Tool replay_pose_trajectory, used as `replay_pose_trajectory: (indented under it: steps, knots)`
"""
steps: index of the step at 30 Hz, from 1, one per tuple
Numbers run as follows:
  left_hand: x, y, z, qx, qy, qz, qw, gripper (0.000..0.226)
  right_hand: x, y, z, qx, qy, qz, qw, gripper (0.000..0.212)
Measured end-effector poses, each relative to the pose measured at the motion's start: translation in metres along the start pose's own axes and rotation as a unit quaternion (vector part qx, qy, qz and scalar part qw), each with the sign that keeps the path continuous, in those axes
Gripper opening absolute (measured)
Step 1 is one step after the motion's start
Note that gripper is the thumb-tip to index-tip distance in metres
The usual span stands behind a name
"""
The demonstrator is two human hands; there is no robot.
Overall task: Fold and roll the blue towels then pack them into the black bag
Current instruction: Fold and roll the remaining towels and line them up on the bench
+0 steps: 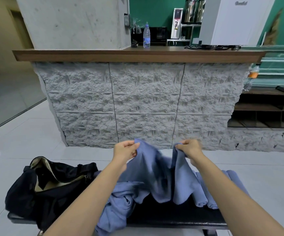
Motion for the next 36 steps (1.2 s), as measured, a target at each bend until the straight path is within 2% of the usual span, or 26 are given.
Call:
replay_pose_trajectory:
  steps: [2,5,8,10,14,16,19,22,24,26,29,33,36]
  knots:
    - [0.006,0.003,-0.016,-0.026,-0.005,0.007,1.0,0.01,0.005,0.008,-0.02,0.008,-0.037,-0.011,0.999,0.019]
    - [0.017,0.008,-0.036,-0.038,-0.012,0.003,0.999,0.01,0.016,0.026,-0.051,0.02,-0.06,0.019,0.998,0.01]
    - [0.018,0.015,-0.043,-0.045,-0.061,-0.041,0.996,0.006,0.023,0.037,-0.066,0.018,-0.053,0.048,0.997,0.005]
    - [0.016,0.018,-0.041,-0.058,-0.131,-0.088,0.986,0.019,0.025,0.043,-0.068,0.019,-0.059,0.062,0.996,0.012]
    - [0.016,0.02,-0.036,-0.057,-0.196,-0.133,0.97,0.012,0.024,0.051,-0.075,0.03,-0.063,0.099,0.993,0.023]
    - [0.014,0.022,-0.037,-0.046,-0.222,-0.167,0.96,0.019,0.023,0.055,-0.078,0.052,-0.078,0.097,0.991,0.029]
    - [0.009,0.022,-0.036,-0.027,-0.171,-0.159,0.972,0.023,0.024,0.059,-0.076,0.123,-0.19,0.044,0.973,0.03]
    - [0.008,0.017,-0.035,0.029,-0.103,-0.115,0.988,0.009,0.026,0.059,-0.067,0.193,-0.235,0.036,0.952,0.028]
    - [0.002,0.016,-0.036,0.049,-0.087,-0.11,0.989,0.007,0.026,0.059,-0.058,0.199,-0.22,0.059,0.953,0.024]
    - [-0.011,0.014,-0.034,0.056,-0.097,-0.125,0.986,0.007,0.025,0.051,-0.044,0.149,-0.138,0.123,0.972,0.023]
    - [-0.033,0.011,-0.034,0.127,-0.135,-0.144,0.972,0.011,0.028,0.044,-0.029,0.141,-0.045,0.205,0.967,0.027]
    - [-0.061,0.01,-0.036,0.17,-0.197,-0.167,0.951,0.01,0.046,0.046,-0.026,0.174,-0.027,0.273,0.946,0.028]
    - [-0.079,0.009,-0.036,0.149,-0.221,-0.202,0.942,0.013,0.052,0.046,-0.029,0.187,-0.048,0.279,0.94,0.013]
Point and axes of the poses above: each hand's wrist, its own y-axis away from the middle knuckle, its own z-axis out of the back of the hand, x = y × z, the point moved 3 cm from there along -y, towards the middle knuckle, and after that the axes turned 4 degrees about -y, right-handed, at the moved point
